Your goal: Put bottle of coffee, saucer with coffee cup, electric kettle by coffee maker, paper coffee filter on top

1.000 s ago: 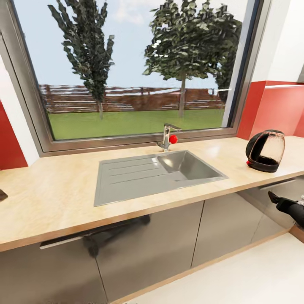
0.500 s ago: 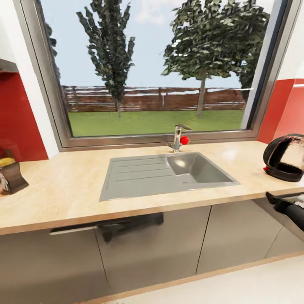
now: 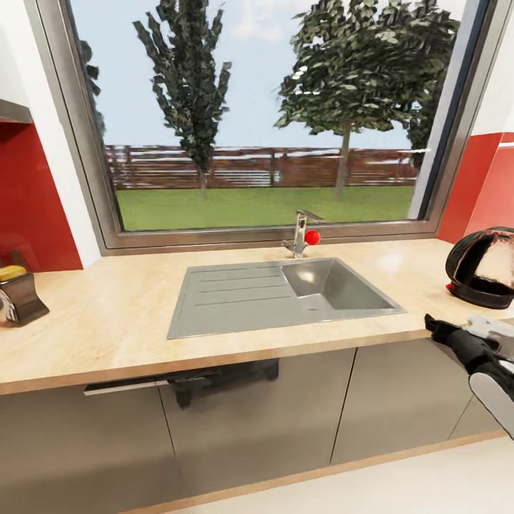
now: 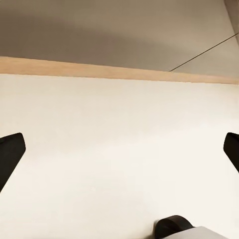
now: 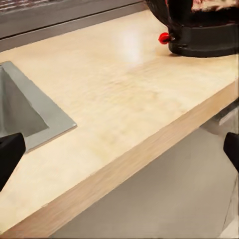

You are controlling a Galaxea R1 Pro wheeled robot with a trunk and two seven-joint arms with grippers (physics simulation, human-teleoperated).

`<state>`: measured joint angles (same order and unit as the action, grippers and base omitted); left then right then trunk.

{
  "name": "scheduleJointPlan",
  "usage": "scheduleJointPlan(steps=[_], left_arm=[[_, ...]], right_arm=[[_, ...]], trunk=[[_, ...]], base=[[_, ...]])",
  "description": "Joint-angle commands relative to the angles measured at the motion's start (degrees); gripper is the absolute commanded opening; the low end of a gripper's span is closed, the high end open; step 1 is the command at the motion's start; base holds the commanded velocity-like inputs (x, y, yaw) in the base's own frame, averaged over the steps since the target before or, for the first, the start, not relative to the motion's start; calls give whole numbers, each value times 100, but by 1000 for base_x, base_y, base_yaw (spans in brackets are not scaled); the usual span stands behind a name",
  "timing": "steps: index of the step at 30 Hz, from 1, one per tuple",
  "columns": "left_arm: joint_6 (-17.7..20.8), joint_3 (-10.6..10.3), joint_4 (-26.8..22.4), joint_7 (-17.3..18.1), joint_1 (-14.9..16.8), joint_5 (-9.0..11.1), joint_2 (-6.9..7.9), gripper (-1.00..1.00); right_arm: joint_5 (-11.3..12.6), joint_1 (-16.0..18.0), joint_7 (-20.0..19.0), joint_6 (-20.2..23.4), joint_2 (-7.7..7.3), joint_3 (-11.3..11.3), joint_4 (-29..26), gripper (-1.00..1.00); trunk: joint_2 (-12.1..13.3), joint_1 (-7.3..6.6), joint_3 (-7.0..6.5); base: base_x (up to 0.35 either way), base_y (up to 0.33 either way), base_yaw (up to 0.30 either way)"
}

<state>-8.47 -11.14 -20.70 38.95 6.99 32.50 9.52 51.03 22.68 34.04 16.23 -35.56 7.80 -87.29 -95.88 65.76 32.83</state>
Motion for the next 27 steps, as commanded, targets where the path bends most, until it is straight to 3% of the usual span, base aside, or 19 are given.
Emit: scheduleJointPlan(steps=[1, 4, 5, 6, 9, 12, 13, 18, 27], left_arm=[[-41, -46, 5, -1, 4, 37, 6, 100], [-41, -46, 5, -1, 4, 37, 6, 100], [-41, -46, 5, -1, 4, 37, 6, 100], [-41, -46, 5, -1, 5, 37, 5, 100], [-41, -46, 4, -1, 6, 37, 4, 100], [-41, -46, 4, -1, 4, 37, 4, 100], [-41, -50, 5, -1, 5, 37, 1, 100], [-41, -54, 2, -1, 5, 37, -2, 100], [-34, -58, 22, 4, 5, 37, -3, 100]], right_arm=[[29, 331, 804, 24, 10, 495, -4, 100], [28, 573, 1417, 31, 120, 871, -1, 100], [-27, 758, 1921, 41, 389, 1121, 12, 100], [-248, 821, 2117, 44, 589, 1207, 29, 100], [-850, 865, 2271, 46, 935, 1266, 53, 100], [-1140, 878, 2337, 47, 1166, 1283, 76, 100], [-1287, 885, 2697, 53, 1302, 1294, 119, 100], [-1332, 887, 2963, 48, 1349, 1296, 132, 100], [-1340, 887, 3018, 47, 1432, 1295, 134, 100]], trunk=[[-3, 0, 6], [-3, 0, 6], [-3, 0, 6], [-3, 0, 6], [-3, 0, 6], [-3, 0, 6], [-3, 0, 6], [-3, 0, 6], [-3, 0, 6]], base=[[0, 0, 0], [2, 0, 0], [109, -47, 0], [180, -110, 0], [151, -100, 0], [60, -40, 0], [102, -139, 0], [135, -187, 0], [31, -97, 0]])
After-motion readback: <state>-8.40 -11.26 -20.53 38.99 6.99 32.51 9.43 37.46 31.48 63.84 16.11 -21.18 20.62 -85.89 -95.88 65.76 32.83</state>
